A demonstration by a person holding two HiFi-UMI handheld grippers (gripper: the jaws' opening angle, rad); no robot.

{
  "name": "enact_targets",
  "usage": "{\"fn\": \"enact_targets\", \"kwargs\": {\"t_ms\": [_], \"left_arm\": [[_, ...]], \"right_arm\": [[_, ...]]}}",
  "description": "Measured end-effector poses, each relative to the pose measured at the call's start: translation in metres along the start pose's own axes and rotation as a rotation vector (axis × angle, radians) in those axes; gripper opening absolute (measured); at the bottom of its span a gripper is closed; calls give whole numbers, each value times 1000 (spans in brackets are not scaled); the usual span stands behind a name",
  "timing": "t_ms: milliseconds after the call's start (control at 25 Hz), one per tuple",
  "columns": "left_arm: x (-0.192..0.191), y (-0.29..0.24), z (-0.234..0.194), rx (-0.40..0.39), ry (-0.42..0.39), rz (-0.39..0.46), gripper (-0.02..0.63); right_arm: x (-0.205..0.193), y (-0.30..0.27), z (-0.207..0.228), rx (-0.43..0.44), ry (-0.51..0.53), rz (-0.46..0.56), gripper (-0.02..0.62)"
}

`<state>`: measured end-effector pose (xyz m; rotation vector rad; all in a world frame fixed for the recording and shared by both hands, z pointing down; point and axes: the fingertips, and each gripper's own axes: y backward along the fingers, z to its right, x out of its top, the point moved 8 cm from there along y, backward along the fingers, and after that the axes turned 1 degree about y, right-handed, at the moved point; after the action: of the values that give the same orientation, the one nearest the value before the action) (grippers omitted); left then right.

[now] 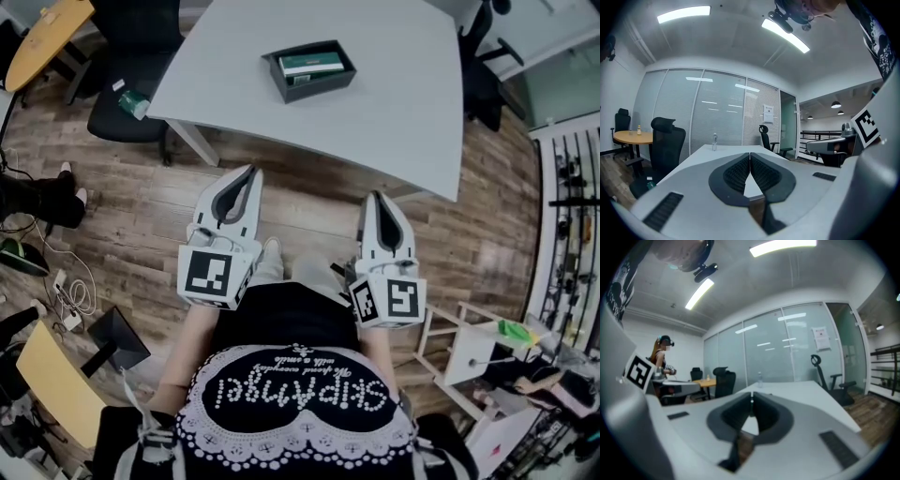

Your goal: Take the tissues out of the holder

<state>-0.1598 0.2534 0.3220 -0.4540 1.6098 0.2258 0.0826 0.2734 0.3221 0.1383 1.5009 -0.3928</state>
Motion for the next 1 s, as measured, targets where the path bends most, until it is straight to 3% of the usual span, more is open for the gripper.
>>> {"fn": "enact_targets", "kwargs": {"t_ms": [480, 1000], "left_arm": [[-4, -12, -6, 13, 25, -19, 31], [8, -88, -21, 82, 18, -8, 31]], "right_arm": [[-1, -10, 7, -5, -9, -23, 35], [8, -84, 56, 65, -24, -49, 35]]}}
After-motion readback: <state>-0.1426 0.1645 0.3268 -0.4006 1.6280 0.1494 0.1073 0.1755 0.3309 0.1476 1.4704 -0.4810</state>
